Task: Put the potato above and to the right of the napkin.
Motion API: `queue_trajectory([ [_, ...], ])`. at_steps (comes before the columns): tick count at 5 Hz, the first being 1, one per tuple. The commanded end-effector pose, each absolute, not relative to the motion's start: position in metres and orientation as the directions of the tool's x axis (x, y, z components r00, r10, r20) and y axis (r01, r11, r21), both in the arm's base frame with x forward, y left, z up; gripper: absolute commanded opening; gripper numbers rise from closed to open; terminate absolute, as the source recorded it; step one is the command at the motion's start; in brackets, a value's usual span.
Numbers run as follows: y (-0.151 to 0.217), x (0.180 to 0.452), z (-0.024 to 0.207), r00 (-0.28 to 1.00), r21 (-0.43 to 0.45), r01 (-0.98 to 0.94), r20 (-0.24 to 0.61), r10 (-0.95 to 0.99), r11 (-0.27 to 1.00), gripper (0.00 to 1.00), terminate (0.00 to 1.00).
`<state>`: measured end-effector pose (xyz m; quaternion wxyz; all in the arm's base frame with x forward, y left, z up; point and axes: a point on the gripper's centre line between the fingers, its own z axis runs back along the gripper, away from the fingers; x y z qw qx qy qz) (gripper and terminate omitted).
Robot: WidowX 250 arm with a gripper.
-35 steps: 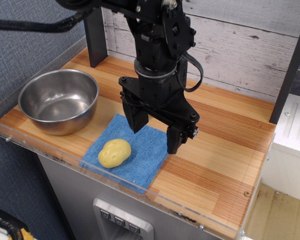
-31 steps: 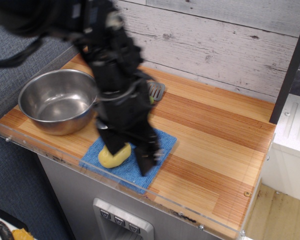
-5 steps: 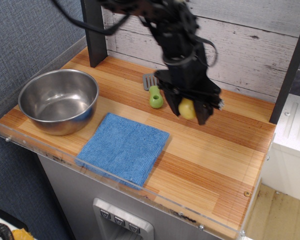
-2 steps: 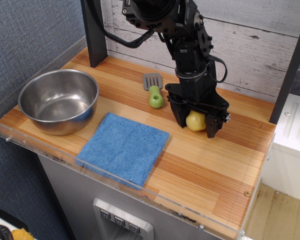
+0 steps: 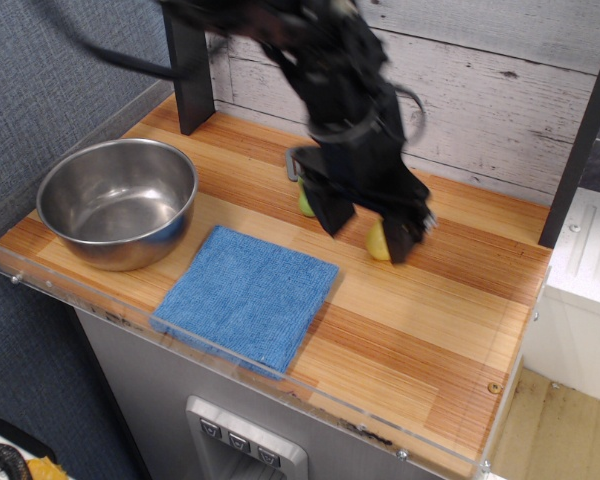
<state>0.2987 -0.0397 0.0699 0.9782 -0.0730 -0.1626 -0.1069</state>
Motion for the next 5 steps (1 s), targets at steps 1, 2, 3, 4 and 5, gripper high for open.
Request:
queue_trajectory([
  [1, -0.002, 0.221, 0.110, 0.869, -0.038, 0.107, 0.490, -0.074, 0.994, 1.00, 0.00],
  [2, -0.003, 0.231, 0.099, 0.911, -0.045, 0.113, 0.403, -0.085, 0.993, 1.00, 0.00],
  [3, -0.007, 0.257, 0.096, 0.959, -0.153, 0.091, 0.281, -0.045, 0.984, 1.00, 0.00],
  [4, -0.016, 0.284, 0.094, 0.973, -0.174, 0.114, 0.218, -0.075, 0.978, 1.00, 0.00],
  [5, -0.020, 0.286, 0.099, 0.972, -0.133, 0.116, 0.218, -0.085, 0.984, 1.00, 0.00],
])
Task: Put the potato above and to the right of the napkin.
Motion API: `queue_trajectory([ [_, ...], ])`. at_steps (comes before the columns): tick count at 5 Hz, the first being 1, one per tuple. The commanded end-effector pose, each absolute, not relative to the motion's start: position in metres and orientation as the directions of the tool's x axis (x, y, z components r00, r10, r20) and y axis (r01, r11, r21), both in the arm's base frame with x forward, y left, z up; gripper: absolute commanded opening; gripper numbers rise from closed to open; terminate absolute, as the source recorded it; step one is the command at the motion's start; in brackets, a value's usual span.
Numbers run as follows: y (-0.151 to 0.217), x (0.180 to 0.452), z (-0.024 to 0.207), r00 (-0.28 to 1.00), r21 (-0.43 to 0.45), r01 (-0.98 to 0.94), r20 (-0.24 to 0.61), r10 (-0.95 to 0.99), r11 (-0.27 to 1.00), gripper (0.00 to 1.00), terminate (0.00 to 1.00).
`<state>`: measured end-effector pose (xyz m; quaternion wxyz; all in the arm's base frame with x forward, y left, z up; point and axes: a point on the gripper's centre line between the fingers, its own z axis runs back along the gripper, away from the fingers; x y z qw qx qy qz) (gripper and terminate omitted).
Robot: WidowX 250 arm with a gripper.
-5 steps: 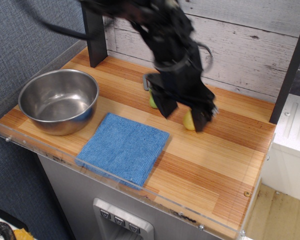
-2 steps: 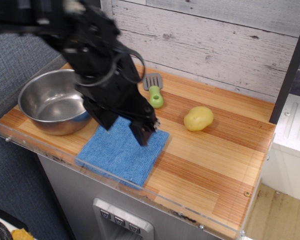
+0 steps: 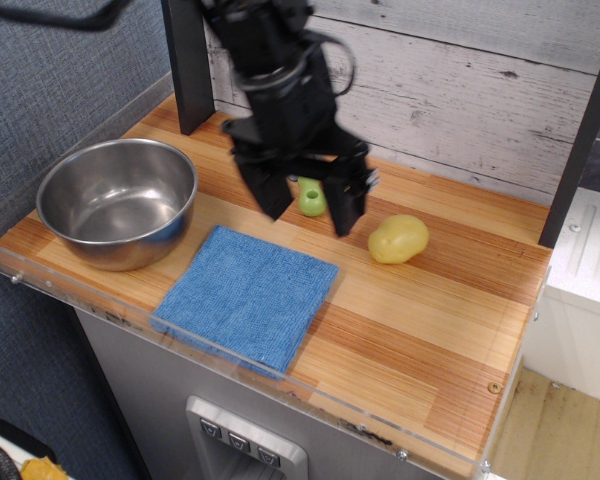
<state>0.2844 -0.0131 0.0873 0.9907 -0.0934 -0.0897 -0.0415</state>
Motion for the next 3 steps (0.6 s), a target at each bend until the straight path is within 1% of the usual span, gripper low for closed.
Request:
queue_trajectory([
  [1, -0.0197, 0.2798, 0.1044, 0.966, -0.052, 0.120, 0.238, -0.105, 0.991, 1.00, 0.00],
  [2, -0.0197, 0.2798, 0.1044, 0.966, -0.052, 0.120, 0.238, -0.105, 0.991, 1.00, 0.00],
  [3, -0.0197, 0.2798, 0.1044, 0.966, -0.052, 0.120, 0.238, -0.105, 0.991, 1.00, 1.00],
])
